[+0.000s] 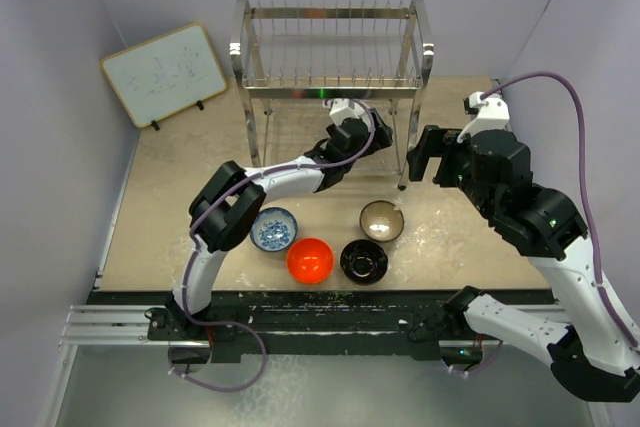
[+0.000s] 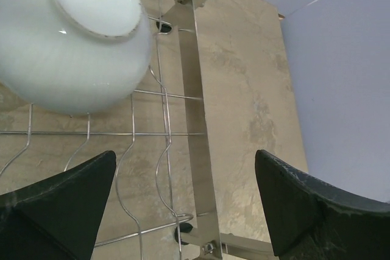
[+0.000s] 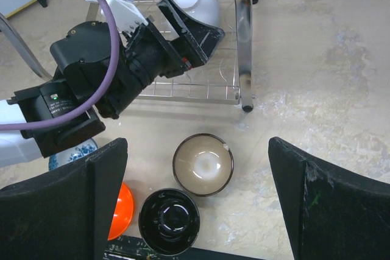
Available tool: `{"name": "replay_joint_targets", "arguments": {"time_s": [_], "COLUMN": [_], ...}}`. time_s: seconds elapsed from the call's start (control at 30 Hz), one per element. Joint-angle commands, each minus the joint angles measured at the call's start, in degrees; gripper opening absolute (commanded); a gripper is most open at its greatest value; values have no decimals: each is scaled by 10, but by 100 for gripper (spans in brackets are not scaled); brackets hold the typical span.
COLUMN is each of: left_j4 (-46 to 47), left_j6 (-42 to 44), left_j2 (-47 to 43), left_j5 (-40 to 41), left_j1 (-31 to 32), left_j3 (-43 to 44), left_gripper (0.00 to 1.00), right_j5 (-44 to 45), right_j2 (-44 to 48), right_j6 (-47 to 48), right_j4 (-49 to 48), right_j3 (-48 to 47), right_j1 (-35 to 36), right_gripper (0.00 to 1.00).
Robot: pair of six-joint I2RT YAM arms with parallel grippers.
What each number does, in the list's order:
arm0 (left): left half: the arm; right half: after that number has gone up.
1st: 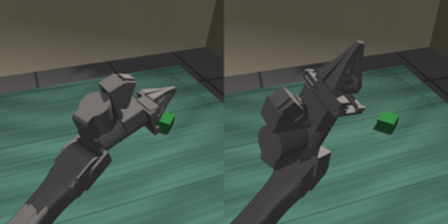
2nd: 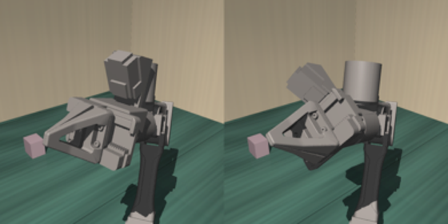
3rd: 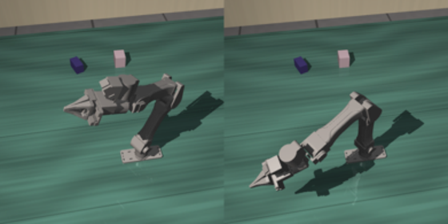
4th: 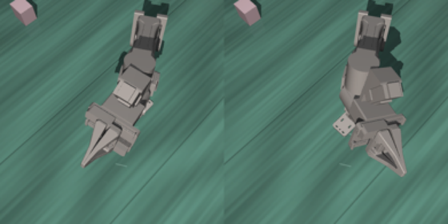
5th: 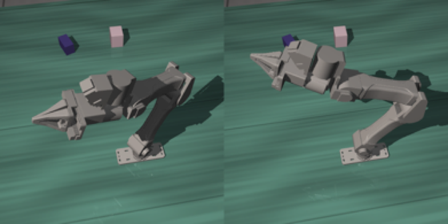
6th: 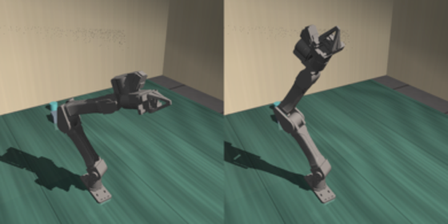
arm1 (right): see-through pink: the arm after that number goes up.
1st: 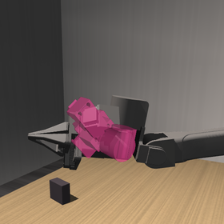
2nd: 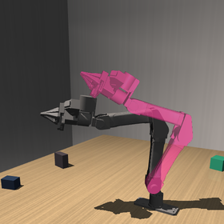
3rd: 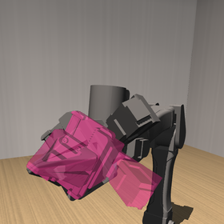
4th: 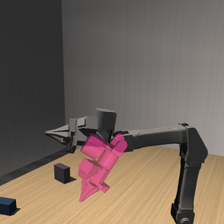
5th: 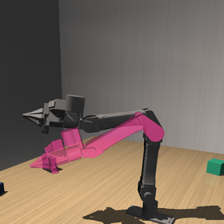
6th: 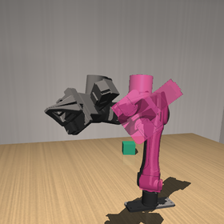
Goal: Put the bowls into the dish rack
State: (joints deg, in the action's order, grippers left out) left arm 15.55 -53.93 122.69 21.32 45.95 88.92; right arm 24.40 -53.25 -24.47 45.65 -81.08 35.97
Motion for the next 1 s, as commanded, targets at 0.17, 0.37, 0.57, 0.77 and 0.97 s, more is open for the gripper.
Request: {"name": "replay_joint_targets", "arguments": {"time_s": [0.17,0.37,0.57,0.77,0.97], "left_j4": [178,227,251,276,269], "left_j6": [69,39,46,61,60], "left_j2": [41,99,132,157,189], "left_j5": [-96,-168,-173,-148,-126], "left_j1": [-2,-9,-14,-20,-23], "left_j3": [36,84,118,142,181], "left_gripper": [97,96,96,96,97], "right_j5": [2,10,14,17,21], "right_j2": [6,7,4,-5,-11], "right_j6": [10,14,16,19,24], "right_j4": [-25,-20,-22,-24,-25], "right_j3": [2,-1,0,1,4], "right_j1": [-1,-1,-1,-2,-4], "right_gripper": [99,99,99,99,99]}}
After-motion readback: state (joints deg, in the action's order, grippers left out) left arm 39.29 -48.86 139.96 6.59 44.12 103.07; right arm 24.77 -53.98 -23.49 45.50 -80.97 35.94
